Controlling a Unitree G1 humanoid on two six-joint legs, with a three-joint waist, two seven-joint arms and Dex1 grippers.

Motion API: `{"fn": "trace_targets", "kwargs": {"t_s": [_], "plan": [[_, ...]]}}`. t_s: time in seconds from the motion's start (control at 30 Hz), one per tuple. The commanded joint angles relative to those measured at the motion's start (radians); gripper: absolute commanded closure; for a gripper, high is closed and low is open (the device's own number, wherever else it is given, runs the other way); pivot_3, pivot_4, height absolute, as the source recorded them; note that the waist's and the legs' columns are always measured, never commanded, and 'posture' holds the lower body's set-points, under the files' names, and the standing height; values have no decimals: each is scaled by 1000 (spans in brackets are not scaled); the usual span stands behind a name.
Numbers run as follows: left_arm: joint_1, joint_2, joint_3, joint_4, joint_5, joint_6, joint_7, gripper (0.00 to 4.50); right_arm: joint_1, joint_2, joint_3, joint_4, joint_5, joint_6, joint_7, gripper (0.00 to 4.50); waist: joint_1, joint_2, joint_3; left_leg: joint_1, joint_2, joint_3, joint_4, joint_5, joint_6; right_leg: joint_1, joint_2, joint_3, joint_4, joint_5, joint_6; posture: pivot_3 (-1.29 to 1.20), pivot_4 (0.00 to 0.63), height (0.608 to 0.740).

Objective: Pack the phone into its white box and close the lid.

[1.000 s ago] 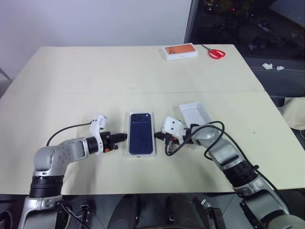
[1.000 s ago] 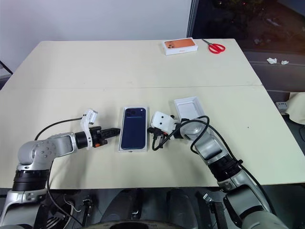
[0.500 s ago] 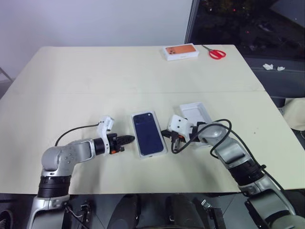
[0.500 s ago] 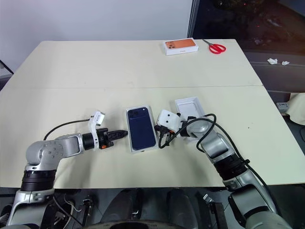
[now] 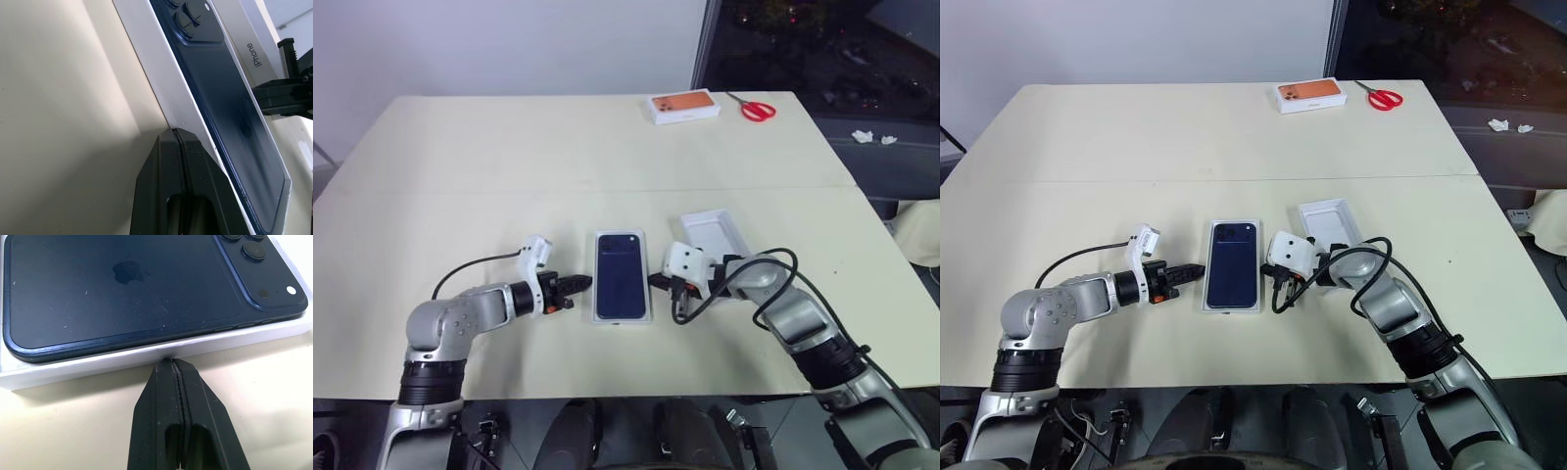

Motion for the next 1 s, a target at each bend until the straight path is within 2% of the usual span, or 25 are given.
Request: {"fn": "trace_targets", "kwargs": {"t_s": [0.03,0.27,0.47,0.63,0.7,0.77,0.8,0.87,0.9,1.0], "plan": [[7,-18,-43,-9,2,15,-1,4472,18,-11,10,-34,0,-5,10,4479,2,0,0,0,0,0,0,0,0,0,0,0,0,0,0,0,150,740],[8,-14,-40,-11,10,12,-4,4472,18,-33,10,-33,-14,-17,16,4479,3,0,0,0,0,0,0,0,0,0,0,0,0,0,0,0,150,740],[32,43,-21,-39,0,25,-38,4472,2,-91,-25,-20,-14,-30,37,4479,0,0,0,0,0,0,0,0,0,0,0,0,0,0,0,0,150,740],[32,79,5,6,22,-6,-46,4472,6,-129,-26,-51,1,5,70,4479,-2,0,0,0,0,0,0,0,0,0,0,0,0,0,0,0,150,740],[39,118,15,33,50,-54,-70,4472,11,-141,-58,-87,40,31,89,4479,-3,0,0,0,0,0,0,0,0,0,0,0,0,0,0,0,150,740],[46,179,75,19,17,-81,-135,4472,-19,-114,-176,-128,171,131,84,4479,-9,0,1,0,1,0,0,0,0,0,0,0,0,0,0,0,150,740],[45,211,115,8,-23,-71,-170,4233,-34,-105,-231,-141,238,187,86,4495,-12,1,2,0,1,0,0,0,0,-2,1,0,0,0,0,0,150,740],[47,264,167,-3,-78,-68,-238,3651,-40,-117,-279,-160,290,224,92,3965,-10,1,3,-1,2,0,-1,0,0,-3,1,1,1,0,0,0,150,740],[48,278,177,-4,-92,-66,-256,3149,-39,-125,-283,-166,296,230,93,3629,-6,2,3,-1,3,0,-1,0,0,-3,1,0,1,0,0,0,150,740],[67,361,228,-37,-95,-134,-350,1583,-19,-164,-316,-210,340,290,98,2043,0,2,3,-2,2,0,-1,0,0,-2,1,0,-1,0,0,0,150,740]]}}
